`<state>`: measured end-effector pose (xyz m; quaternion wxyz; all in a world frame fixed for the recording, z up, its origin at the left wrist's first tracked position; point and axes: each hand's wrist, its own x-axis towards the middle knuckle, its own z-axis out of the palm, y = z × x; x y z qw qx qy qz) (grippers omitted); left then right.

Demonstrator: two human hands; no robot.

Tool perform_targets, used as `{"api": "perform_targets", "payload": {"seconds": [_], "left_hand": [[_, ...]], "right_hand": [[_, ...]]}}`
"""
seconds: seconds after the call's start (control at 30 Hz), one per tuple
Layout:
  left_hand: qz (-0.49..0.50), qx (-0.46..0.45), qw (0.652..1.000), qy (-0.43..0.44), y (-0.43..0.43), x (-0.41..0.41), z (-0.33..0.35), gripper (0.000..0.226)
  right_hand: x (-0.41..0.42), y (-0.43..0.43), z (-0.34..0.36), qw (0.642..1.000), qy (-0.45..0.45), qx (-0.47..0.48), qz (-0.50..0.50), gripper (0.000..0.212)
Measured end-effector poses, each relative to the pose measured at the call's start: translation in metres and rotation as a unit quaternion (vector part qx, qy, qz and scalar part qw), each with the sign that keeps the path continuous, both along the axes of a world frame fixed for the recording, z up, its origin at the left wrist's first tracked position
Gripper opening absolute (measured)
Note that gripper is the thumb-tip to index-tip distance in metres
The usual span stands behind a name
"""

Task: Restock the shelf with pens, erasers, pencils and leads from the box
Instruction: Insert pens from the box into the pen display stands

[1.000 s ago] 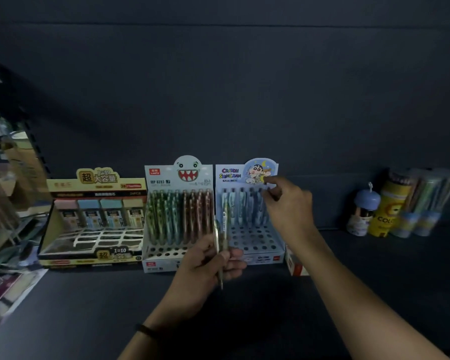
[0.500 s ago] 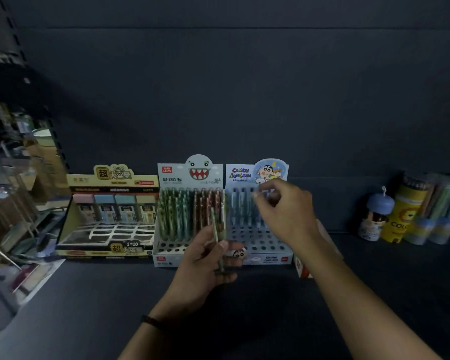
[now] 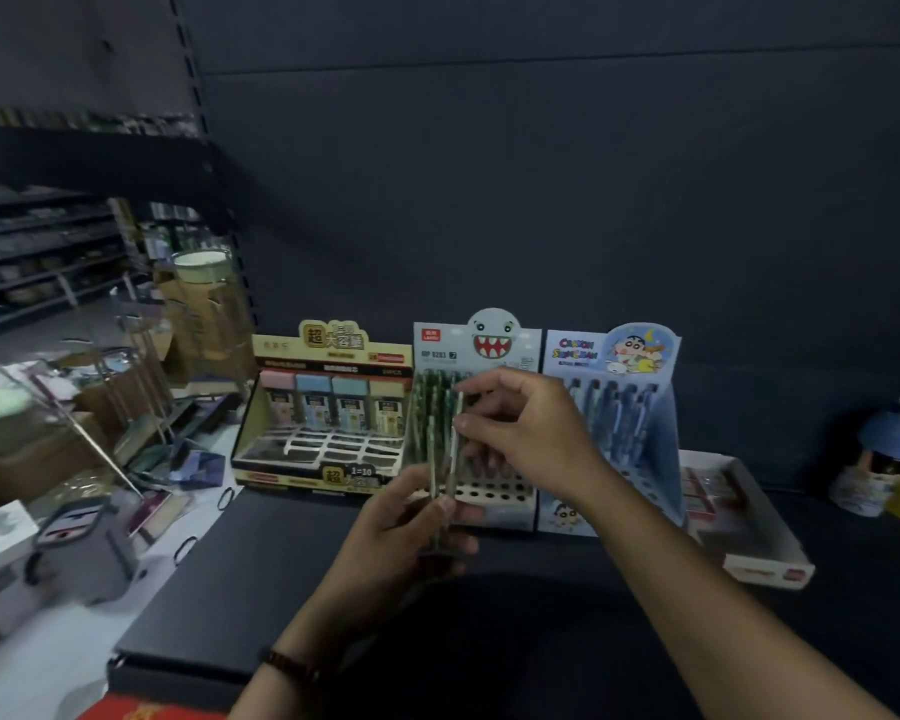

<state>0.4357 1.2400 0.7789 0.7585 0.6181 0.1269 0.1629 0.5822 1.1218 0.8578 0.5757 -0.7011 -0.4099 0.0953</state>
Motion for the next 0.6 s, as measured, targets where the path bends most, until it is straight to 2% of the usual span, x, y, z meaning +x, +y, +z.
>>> {"api": "perform_targets", "payload": {"seconds": [0.13, 0.23, 0.27, 0.43, 0.6], "left_hand": [[0.035, 0.072, 0.997, -0.011, 0.024, -0.011, -0.005, 0.022], [0.107, 0.184, 0.977, -0.025, 0.043, -0.013, -0.018, 0.026], [0.126, 0.193, 0.973, -0.023, 0.047, -0.013, -0.024, 0.027], [0.170, 0.116, 0.978, -0.040, 0.052, -0.010, -0.040, 0.031], [0.164, 0.072, 0.982, -0.060, 0.059, -0.011, -0.047, 0.008]], "right_hand": [[-0.007, 0.020, -0.001, 0.997, -0.071, 0.006, -0.040, 0.025], [-0.009, 0.033, -0.005, 0.987, -0.112, 0.022, -0.110, 0.024], [-0.009, 0.036, -0.007, 0.983, -0.124, 0.026, -0.131, 0.023], [-0.011, 0.055, -0.014, 0.969, -0.167, 0.024, -0.180, 0.019], [-0.014, 0.066, -0.018, 0.961, -0.203, 0.004, -0.188, 0.015]]}}
